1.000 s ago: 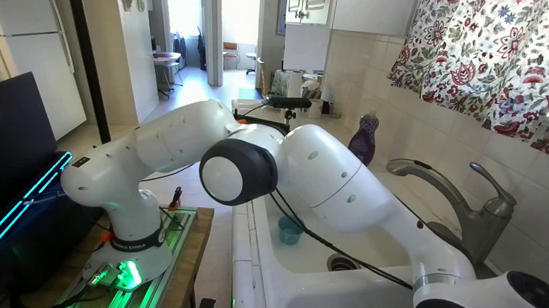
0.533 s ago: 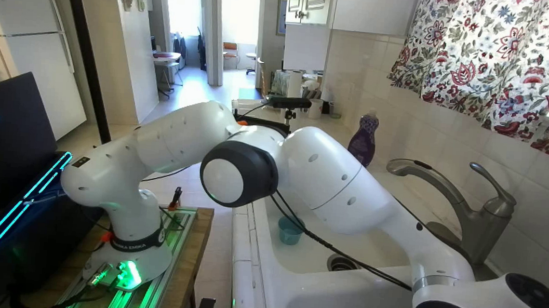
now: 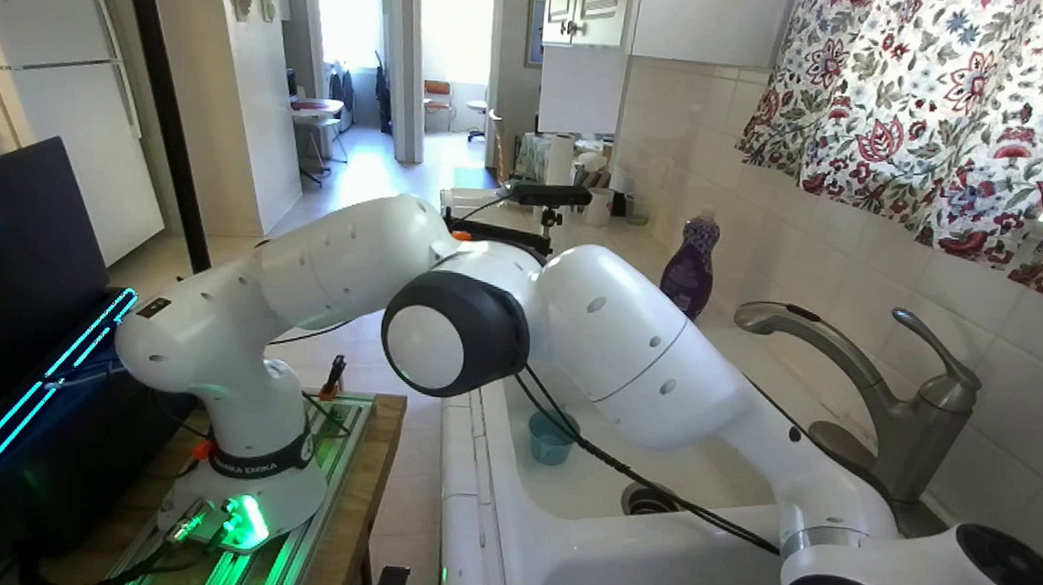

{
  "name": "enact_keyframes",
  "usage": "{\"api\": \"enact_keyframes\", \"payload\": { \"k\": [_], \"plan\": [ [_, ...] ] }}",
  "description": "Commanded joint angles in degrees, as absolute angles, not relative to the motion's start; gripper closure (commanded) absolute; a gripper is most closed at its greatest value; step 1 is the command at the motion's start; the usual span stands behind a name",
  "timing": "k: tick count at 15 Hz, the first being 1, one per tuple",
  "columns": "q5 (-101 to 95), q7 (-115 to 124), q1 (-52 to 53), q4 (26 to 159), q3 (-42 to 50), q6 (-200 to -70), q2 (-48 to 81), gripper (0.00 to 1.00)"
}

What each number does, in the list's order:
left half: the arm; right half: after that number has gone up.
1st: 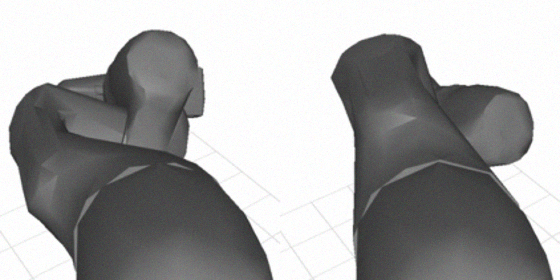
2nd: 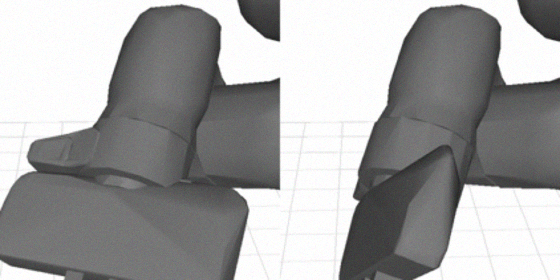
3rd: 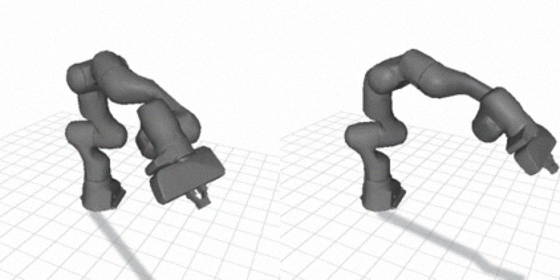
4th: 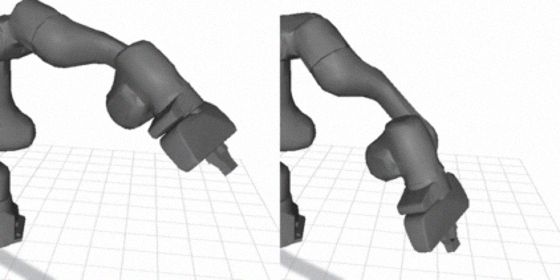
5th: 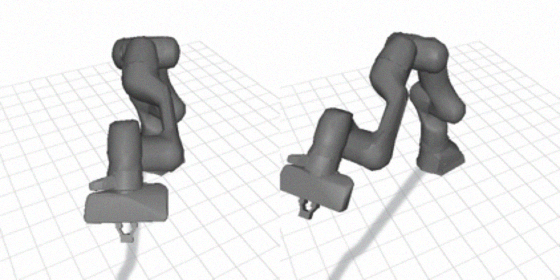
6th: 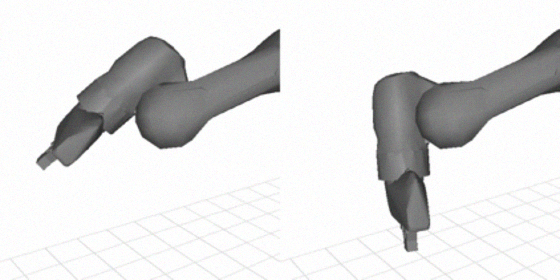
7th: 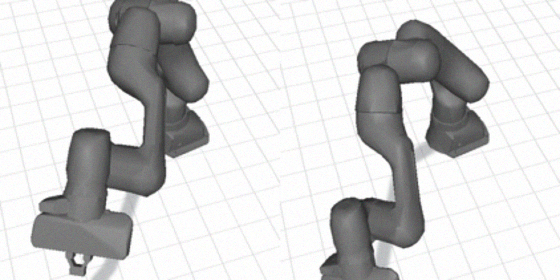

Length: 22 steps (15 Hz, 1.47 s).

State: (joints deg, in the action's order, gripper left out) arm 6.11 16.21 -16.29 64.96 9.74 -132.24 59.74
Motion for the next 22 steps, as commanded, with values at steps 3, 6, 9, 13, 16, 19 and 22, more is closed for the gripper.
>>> {"api": "enact_keyframes", "payload": {
  "k": [3, 6, 9, 13, 16, 19, 22],
  "plan": [
    [6.97, 16.78, -16.61, 61.78, 9.33, -131.29, 61.75, 1.0],
    [6.84, 16.69, -16.6, 61.8, 9.41, -131.32, 61.83, 0.95],
    [6.75, 16.66, -16.55, 62.03, 9.49, -131.38, 61.64, 0.95],
    [5.31, 18.87, -15.17, 64.49, 11.49, -131.56, 58.78, 0.95],
    [4.95, 17.96, -14.81, 66.83, 12.54, -130.92, 56.04, 0.95],
    [3.8, 17.01, -14.25, 69.25, 13.94, -130.19, 54.19, 0.95],
    [3.1, 14.04, -14.24, 72.63, 14.36, -129.36, 51.77, 0.95]
  ]
}}
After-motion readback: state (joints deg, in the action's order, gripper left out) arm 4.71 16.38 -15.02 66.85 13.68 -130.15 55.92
